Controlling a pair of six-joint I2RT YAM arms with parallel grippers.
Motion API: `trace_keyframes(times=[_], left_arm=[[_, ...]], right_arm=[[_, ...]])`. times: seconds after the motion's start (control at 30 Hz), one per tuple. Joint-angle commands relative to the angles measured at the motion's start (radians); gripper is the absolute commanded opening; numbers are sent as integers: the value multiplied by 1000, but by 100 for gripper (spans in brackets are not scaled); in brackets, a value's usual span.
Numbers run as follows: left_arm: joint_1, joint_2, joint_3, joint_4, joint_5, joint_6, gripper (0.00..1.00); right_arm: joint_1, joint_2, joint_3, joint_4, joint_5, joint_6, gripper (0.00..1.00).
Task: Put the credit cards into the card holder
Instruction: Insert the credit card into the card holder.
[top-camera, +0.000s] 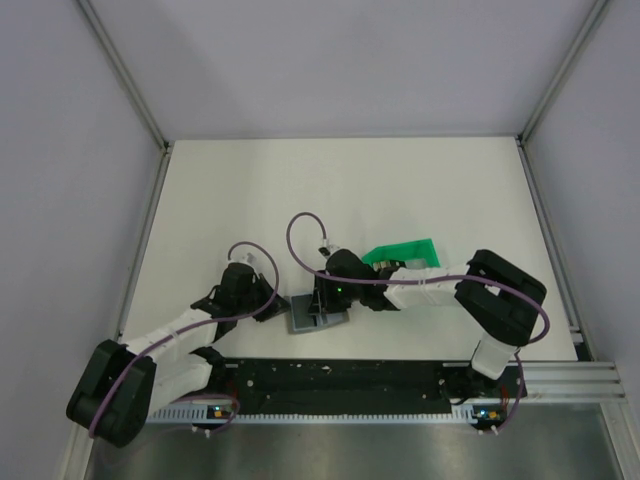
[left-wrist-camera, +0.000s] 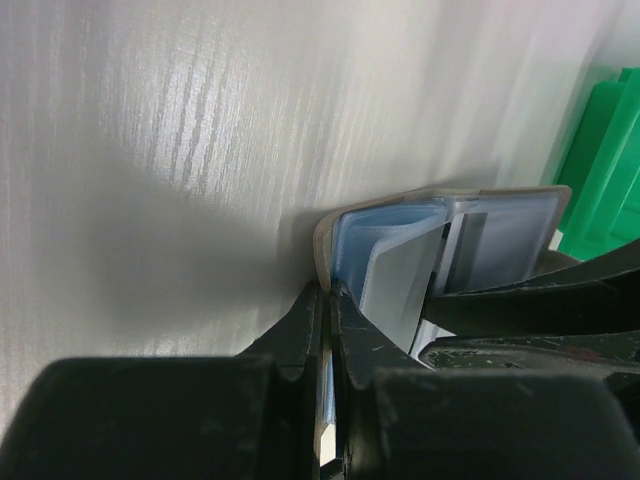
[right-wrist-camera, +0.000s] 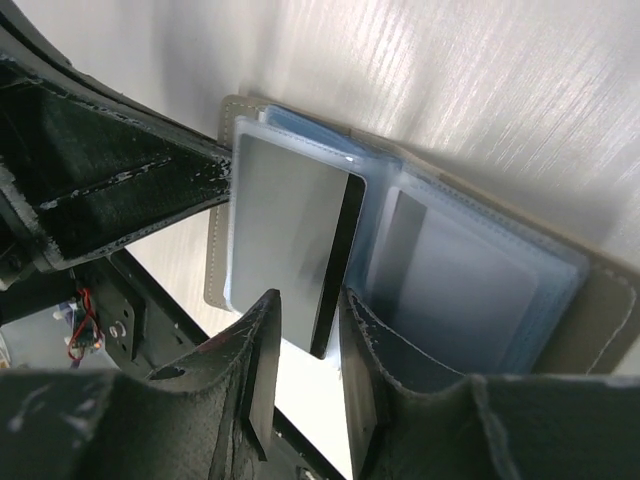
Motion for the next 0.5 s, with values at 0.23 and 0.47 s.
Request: trace_keyframes(times=[0.23, 0.47], left_arm=[[-2, -25, 19, -72, -20, 41, 0], [-2, -25, 28, -83, -22, 48, 0]], right_arm=[[12, -302, -2, -133, 302, -116, 36], [13, -362, 3, -258, 404, -117, 39]])
